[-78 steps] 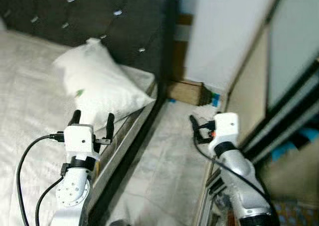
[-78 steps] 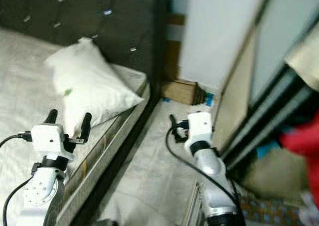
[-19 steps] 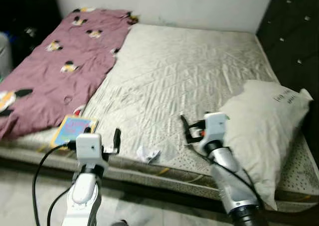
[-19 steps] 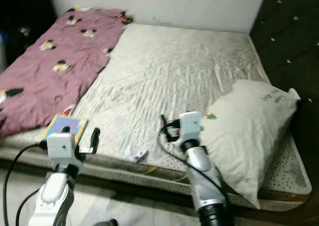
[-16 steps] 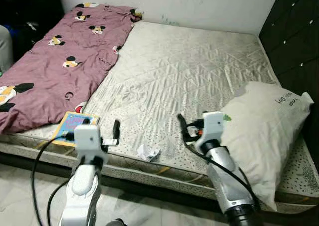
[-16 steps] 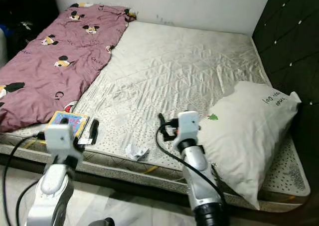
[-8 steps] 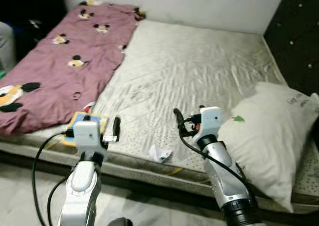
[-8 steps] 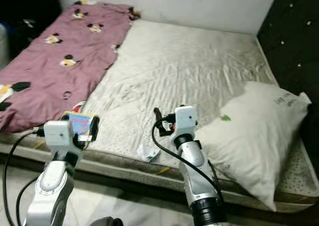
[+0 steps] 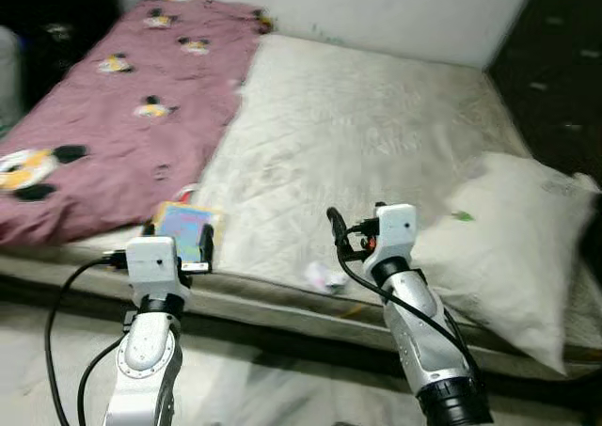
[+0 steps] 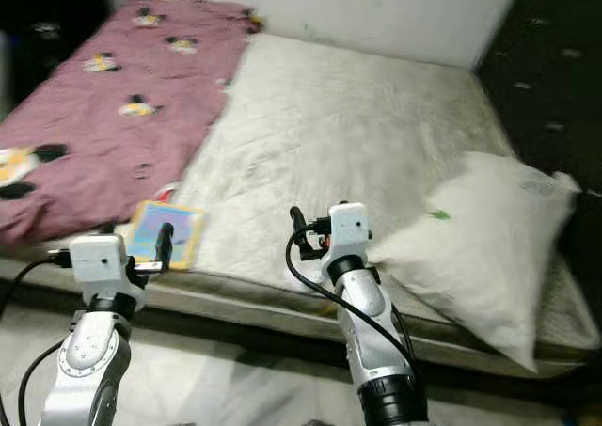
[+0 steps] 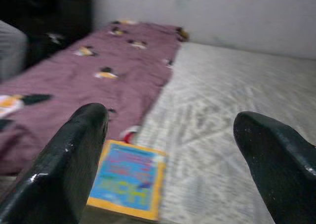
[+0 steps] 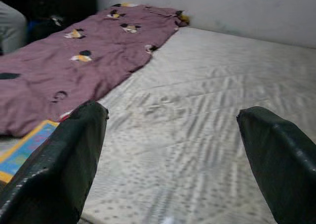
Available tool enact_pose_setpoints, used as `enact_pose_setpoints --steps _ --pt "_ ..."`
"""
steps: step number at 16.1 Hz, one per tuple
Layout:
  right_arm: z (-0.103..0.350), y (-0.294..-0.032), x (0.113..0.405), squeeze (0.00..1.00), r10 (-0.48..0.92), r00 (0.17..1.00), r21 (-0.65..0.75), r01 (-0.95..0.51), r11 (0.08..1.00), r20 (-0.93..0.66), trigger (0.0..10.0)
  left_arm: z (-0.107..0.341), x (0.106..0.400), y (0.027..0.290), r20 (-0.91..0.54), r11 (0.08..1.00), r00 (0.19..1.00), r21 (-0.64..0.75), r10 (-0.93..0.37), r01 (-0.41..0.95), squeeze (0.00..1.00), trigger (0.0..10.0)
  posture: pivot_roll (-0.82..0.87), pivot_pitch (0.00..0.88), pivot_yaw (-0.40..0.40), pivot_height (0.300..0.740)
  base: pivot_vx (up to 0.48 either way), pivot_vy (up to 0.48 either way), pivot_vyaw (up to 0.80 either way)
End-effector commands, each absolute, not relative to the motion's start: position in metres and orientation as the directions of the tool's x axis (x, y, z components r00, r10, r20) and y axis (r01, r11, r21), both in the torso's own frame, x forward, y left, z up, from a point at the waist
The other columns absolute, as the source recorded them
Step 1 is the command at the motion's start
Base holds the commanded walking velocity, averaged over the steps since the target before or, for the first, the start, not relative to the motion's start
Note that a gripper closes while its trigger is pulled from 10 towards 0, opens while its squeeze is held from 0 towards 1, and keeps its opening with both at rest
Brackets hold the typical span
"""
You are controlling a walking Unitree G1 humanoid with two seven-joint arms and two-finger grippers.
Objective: Clean up the room
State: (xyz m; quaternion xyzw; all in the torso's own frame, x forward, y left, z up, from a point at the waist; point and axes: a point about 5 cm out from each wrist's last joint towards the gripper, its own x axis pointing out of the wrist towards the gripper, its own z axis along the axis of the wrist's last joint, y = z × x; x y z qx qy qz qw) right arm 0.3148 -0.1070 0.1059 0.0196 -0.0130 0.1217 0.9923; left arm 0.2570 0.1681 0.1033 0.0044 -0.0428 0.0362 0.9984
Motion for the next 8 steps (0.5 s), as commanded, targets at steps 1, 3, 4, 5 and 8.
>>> enact_pose_setpoints --steps 1,3,4,5,8 --pt "0.1011 -0.1207 0.3138 0.0 0.198 0.98 0.035 -0.199 0.979 0.009 10.0 0.1022 0.2562 0.162 0.074 0.998 0.995 -0.006 0.062 -0.061 0.0 10.0 0.04 0.127 -0.08 0.74 0.0 0.0 0.0" --pt "0.1005 -0.1208 0.3135 0.0 0.193 0.981 0.039 -0.193 0.98 0.008 10.0 0.1018 0.2557 0.1629 0.071 0.999 0.997 -0.021 0.03 -0.028 0.0 10.0 0.04 0.128 -0.076 0.74 0.0 0.0 0.0" --pt "0.1001 -0.1207 0.3131 0.0 0.192 0.981 0.039 -0.192 0.981 0.006 10.0 0.1015 0.2552 0.163 0.07 1.0 0.997 -0.024 0.014 -0.013 0.0 10.0 0.04 0.128 -0.075 0.74 0.0 0.0 0.0" --pt "0.0996 -0.1209 0.3131 0.0 0.192 0.981 0.04 -0.192 0.981 0.003 10.0 0.1017 0.2549 0.1621 0.073 1.0 0.997 -0.026 0.003 -0.001 0.0 10.0 0.04 0.128 -0.076 0.74 0.0 0.0 0.0" --pt "0.0987 -0.1217 0.3129 0.0 0.191 0.982 0.04 -0.191 0.981 -0.001 10.0 0.1023 0.254 0.1611 0.079 0.999 0.997 -0.037 -0.011 0.014 0.0 10.0 0.04 0.127 -0.076 0.74 0.0 0.0 -0.51"
